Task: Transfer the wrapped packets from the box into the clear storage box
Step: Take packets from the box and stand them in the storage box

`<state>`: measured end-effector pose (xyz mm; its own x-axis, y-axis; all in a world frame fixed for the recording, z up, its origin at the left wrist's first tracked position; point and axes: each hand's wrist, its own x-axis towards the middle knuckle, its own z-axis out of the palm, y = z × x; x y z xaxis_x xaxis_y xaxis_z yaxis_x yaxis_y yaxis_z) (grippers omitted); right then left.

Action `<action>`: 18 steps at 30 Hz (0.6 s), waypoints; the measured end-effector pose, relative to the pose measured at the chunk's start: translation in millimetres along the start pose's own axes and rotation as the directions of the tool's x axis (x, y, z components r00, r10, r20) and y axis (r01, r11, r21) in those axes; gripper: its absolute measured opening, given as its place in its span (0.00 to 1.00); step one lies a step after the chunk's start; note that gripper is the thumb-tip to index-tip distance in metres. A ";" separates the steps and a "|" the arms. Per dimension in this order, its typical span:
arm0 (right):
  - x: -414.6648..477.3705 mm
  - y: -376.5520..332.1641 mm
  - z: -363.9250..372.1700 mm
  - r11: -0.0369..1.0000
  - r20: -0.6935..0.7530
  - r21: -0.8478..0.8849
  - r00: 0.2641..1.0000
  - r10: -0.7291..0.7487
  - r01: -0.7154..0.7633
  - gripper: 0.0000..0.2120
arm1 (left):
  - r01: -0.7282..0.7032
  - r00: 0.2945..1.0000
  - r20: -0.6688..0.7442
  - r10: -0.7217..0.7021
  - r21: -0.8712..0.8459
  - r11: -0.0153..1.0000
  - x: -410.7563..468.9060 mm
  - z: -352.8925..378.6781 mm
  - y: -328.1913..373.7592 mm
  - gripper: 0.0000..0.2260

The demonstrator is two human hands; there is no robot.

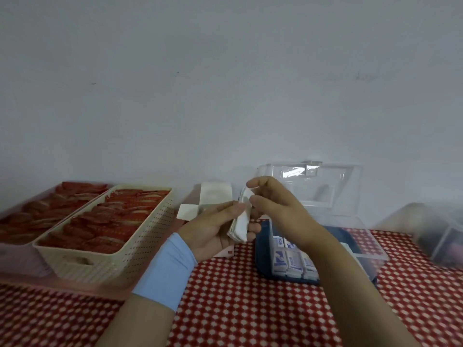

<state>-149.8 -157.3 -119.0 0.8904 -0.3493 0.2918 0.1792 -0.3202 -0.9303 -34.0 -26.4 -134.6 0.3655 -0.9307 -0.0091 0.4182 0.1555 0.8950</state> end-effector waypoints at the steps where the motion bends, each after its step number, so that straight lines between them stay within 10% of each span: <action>1: -0.6 -1.9 -3.3 1.000 -0.031 -0.009 1.000 0.001 -0.001 0.13 | 0.007 1.000 0.013 -0.007 0.002 1.000 -2.8 4.8 1.0 0.13; 11: -15.2 -35.5 -37.1 0.946 0.070 -0.321 0.996 0.060 -0.035 0.05 | 0.026 0.999 0.021 -0.031 0.203 0.979 -9.3 26.5 -2.8 0.11; 18: -15.6 -51.1 -65.7 0.826 -0.090 -0.553 0.993 0.072 -0.110 0.07 | -0.057 0.933 -0.149 0.327 0.837 0.544 -1.8 61.6 2.3 0.02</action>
<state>-200.3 -193.3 -61.4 0.8597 -0.4492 0.2431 -0.1810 -0.7130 -0.6774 -84.9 -44.7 -105.0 0.6015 -0.7686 0.2178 -0.4898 -0.1394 0.8606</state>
